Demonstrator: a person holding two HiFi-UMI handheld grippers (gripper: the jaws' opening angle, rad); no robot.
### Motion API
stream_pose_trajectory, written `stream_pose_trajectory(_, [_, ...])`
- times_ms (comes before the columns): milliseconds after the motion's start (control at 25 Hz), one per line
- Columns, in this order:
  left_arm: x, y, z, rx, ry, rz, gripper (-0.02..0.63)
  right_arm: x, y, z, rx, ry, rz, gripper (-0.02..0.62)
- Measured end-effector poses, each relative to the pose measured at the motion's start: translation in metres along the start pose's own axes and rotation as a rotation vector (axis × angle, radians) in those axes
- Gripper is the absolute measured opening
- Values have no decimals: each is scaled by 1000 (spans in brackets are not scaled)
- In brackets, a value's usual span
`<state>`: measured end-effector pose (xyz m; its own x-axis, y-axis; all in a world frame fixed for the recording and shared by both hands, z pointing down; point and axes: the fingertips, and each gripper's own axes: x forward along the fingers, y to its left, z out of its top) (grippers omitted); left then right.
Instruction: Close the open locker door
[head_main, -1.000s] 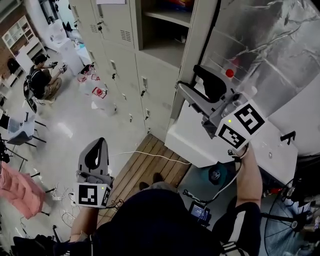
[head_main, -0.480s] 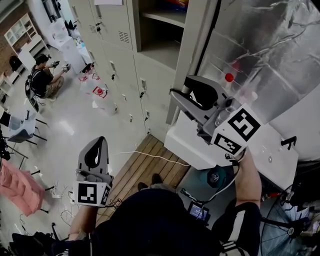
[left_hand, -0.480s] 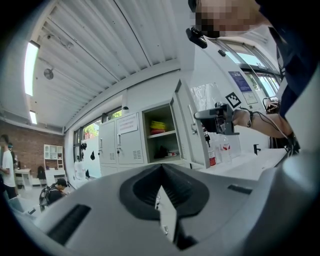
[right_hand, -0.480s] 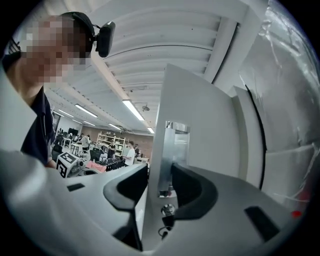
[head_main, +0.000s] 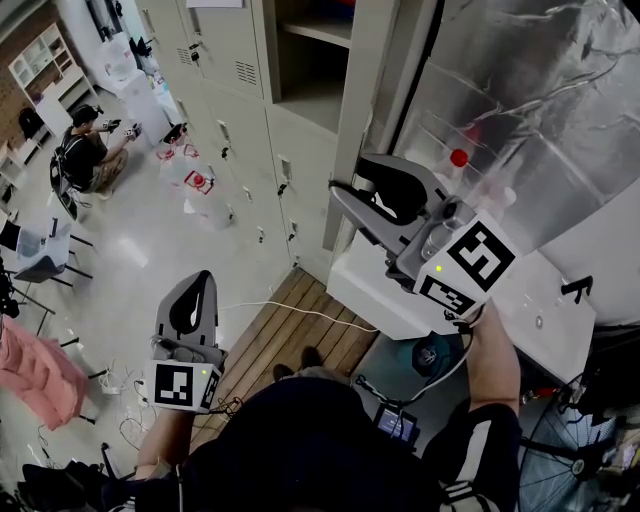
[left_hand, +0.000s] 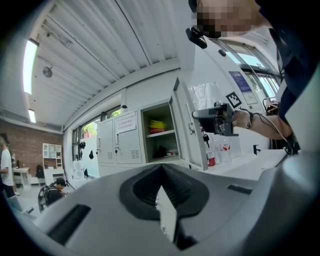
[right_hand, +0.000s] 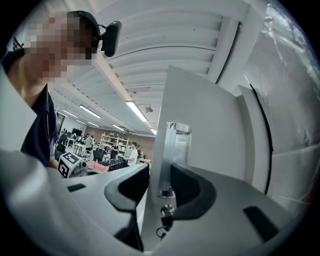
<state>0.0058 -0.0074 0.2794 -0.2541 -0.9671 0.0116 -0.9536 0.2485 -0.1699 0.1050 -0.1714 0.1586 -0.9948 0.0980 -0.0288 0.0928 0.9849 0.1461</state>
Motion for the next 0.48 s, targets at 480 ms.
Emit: stream_pose_trajectory(480, [8,12,1,11,-6,23,3,32,3,0,6,-20,-14,127])
